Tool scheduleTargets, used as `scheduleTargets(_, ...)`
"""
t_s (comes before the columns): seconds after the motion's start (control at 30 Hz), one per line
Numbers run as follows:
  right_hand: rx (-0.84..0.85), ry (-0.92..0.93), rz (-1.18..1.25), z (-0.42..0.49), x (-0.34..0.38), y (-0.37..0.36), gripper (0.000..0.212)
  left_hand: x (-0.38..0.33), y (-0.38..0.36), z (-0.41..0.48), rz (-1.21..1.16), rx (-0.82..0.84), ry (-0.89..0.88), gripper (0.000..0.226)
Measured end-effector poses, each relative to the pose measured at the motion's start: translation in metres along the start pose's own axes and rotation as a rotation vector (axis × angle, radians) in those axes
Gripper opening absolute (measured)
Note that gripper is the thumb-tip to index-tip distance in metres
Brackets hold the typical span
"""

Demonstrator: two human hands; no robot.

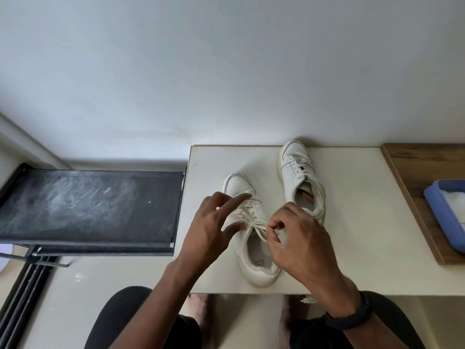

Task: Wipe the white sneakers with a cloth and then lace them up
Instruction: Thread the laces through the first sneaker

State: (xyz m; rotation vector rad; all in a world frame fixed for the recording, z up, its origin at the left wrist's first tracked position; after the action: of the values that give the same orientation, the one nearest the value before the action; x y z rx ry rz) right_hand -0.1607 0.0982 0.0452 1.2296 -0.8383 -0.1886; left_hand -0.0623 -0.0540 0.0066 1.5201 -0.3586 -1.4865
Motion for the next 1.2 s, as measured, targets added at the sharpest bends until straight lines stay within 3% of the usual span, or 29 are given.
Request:
scheduleTargets(0.13, -0.015, -0.056, 0.08, -0.008, -0.014, 0.006, 0.016, -0.004, -0.005, 0.005, 0.121, -0.013, -0.094, 0.043)
scheduleTargets(0.27, -0.025, -0.086, 0.116, -0.009, -0.025, 0.008, 0.017, 0.007, -0.012, 0.005, 0.093, -0.023, -0.11, 0.025)
scheduleTargets(0.8, -0.031, -0.027, 0.057, -0.006, -0.033, 0.003, 0.012, 0.009, -0.011, 0.002, 0.012, -0.016, -0.127, 0.025)
scheduleTargets(1.0, 0.064, 0.108, -0.035, -0.003, 0.002, -0.016, 0.055, 0.005, -0.01, 0.001, 0.013, -0.021, -0.131, 0.024)
scheduleTargets(1.1, 0.04, 0.113, -0.074, 0.001, 0.004, -0.03, 0.04, 0.005, -0.009, 0.001, 0.045, -0.027, -0.135, 0.022)
scheduleTargets(1.2, 0.034, 0.112, 0.068, 0.009, -0.008, -0.03, 0.025, 0.003, -0.006, 0.0, 0.036, -0.041, -0.103, 0.025)
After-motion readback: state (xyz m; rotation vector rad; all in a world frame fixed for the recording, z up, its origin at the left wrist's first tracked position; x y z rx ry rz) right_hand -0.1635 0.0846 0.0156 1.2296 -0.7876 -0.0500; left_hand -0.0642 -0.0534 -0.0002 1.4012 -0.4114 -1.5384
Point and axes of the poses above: each hand's wrist, its own z-axis towards the middle knuckle, its own y-axis out of the back of the hand, x = y × z, the point moved 6 cm from there along z, towards the middle knuckle, and after that the axes turned 2 degrees about x, right-handed, at the moved point
